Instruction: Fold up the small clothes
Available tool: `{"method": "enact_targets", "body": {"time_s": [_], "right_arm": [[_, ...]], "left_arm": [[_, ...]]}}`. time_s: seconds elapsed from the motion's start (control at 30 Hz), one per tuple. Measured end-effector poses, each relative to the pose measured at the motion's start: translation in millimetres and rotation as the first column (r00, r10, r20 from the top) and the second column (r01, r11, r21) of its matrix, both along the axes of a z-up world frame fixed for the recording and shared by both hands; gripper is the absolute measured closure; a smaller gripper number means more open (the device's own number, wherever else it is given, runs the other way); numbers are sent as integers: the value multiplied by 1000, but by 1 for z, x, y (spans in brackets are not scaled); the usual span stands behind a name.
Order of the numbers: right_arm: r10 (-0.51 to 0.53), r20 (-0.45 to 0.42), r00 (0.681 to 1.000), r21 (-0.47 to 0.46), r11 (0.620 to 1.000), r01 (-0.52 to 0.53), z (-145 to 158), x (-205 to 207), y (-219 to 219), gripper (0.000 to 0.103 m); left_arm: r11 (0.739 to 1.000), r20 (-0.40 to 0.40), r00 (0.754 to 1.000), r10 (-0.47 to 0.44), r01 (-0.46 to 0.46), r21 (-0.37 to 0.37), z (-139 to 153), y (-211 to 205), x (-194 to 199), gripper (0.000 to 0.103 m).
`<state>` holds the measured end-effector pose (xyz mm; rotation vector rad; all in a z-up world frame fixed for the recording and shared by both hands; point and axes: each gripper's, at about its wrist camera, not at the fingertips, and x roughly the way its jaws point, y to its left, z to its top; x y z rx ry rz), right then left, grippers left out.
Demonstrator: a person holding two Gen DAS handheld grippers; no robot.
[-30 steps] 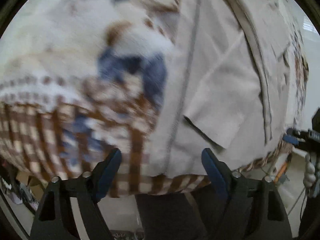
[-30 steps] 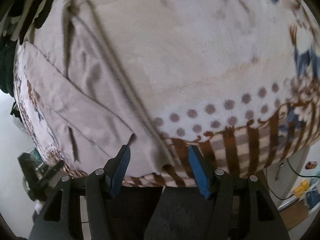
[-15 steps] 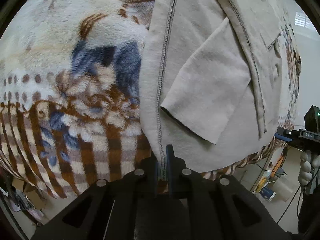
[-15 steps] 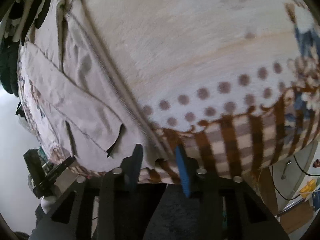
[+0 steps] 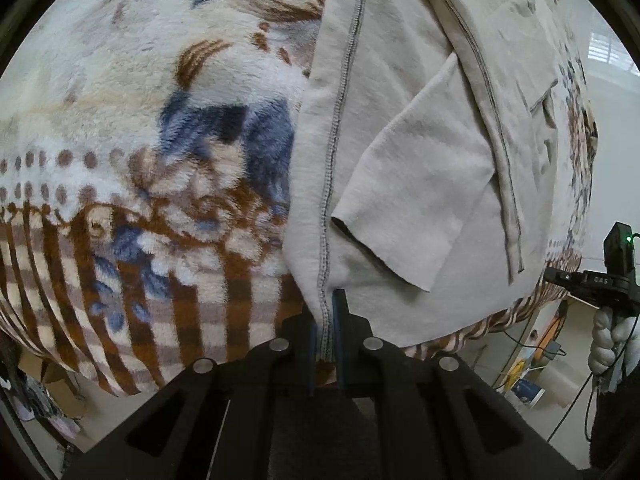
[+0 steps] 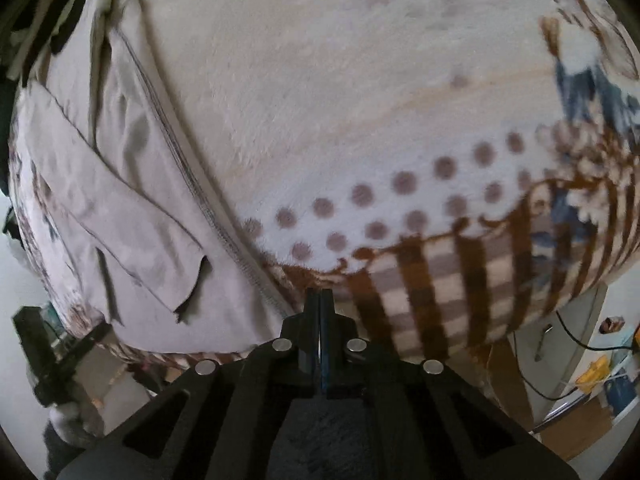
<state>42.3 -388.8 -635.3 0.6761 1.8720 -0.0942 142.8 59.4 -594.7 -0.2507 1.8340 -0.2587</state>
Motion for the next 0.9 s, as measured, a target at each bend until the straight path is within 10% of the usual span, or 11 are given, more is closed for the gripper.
{"method": "enact_targets", "body": {"time_s": [0.07, 0.23, 0.37, 0.47, 0.9], "right_arm": [[-32, 9, 999, 92, 995, 31, 0, 3, -5, 102], [-64, 23, 998, 194, 979, 59, -5, 16, -10, 49], [9, -19, 1000, 231, 973, -5, -29, 16, 7, 50], [61, -20, 998, 226, 973, -55, -33, 17, 17, 97], [-173, 244, 954, 304, 948, 94, 60, 145, 2, 97]], "left_arm": [[1000, -1, 1000, -2, 2, -2, 0, 1, 1, 98], [1000, -2, 1000, 2, -2, -8, 0, 0, 1, 98], [1000, -2, 1000, 15, -15, -20, 3, 2, 0, 98], [995, -20, 997, 73, -75, -66, 10, 12, 2, 99], [921, 116, 942, 314, -272, -279, 61, 29, 157, 96]]}}
